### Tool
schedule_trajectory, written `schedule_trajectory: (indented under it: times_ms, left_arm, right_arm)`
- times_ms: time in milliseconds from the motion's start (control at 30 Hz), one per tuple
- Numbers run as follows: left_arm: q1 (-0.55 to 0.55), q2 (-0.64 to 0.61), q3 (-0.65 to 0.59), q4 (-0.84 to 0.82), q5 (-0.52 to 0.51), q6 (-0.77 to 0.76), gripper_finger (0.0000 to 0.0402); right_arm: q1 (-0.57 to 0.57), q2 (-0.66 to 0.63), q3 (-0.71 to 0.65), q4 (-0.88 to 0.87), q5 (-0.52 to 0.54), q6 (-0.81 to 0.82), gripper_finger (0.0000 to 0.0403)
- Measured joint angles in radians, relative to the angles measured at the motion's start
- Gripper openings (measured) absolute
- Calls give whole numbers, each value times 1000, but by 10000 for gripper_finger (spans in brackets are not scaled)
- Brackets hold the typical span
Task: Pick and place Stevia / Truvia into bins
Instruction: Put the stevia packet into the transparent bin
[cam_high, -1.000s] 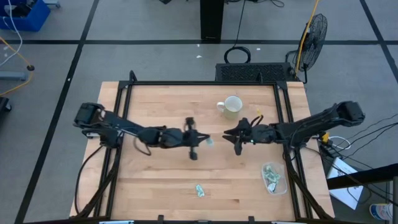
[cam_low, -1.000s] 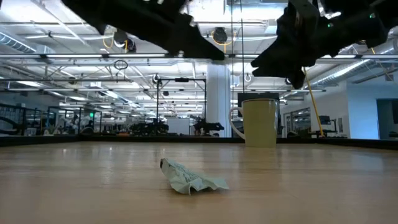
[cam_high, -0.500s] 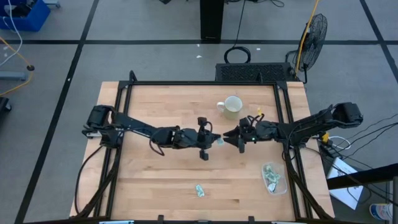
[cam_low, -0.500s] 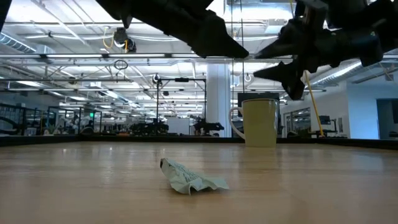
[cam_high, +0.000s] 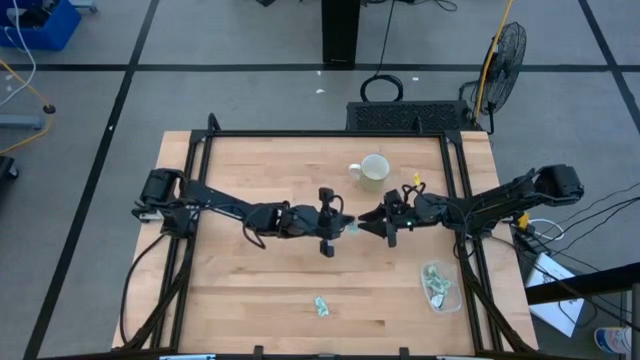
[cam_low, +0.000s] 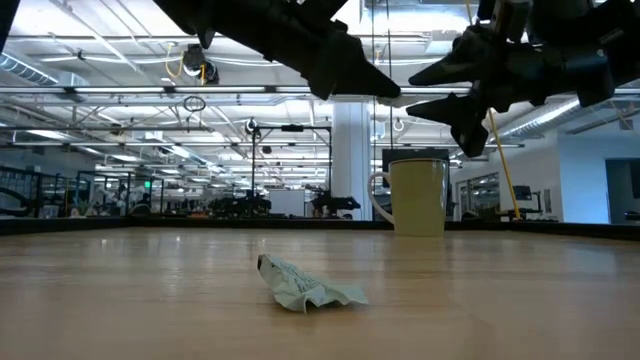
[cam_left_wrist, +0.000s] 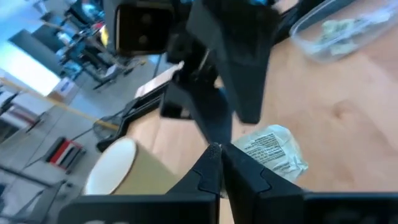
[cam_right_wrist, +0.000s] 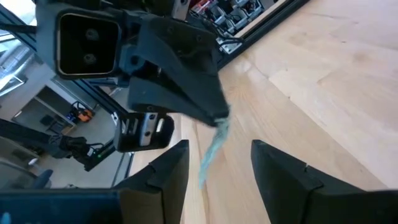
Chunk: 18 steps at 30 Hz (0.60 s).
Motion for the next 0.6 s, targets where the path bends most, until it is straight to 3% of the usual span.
schedule_trajectory:
  times_ms: [133,333,467,600]
  left_arm:
    - [10,0,0,54,47,9,29]
    - [38,0,0,86,116,48,6]
    - [52,0,0,89,152,27,17]
    - [57,0,0,88,153,25,34]
  right_arm:
    - [0,0,0,-3,0,0,164]
    - [0,0,0,-3,7,-1,150]
    - [-4,0,0,-2,29,-17,111]
    - [-14,0,0,-3,29,-37,44]
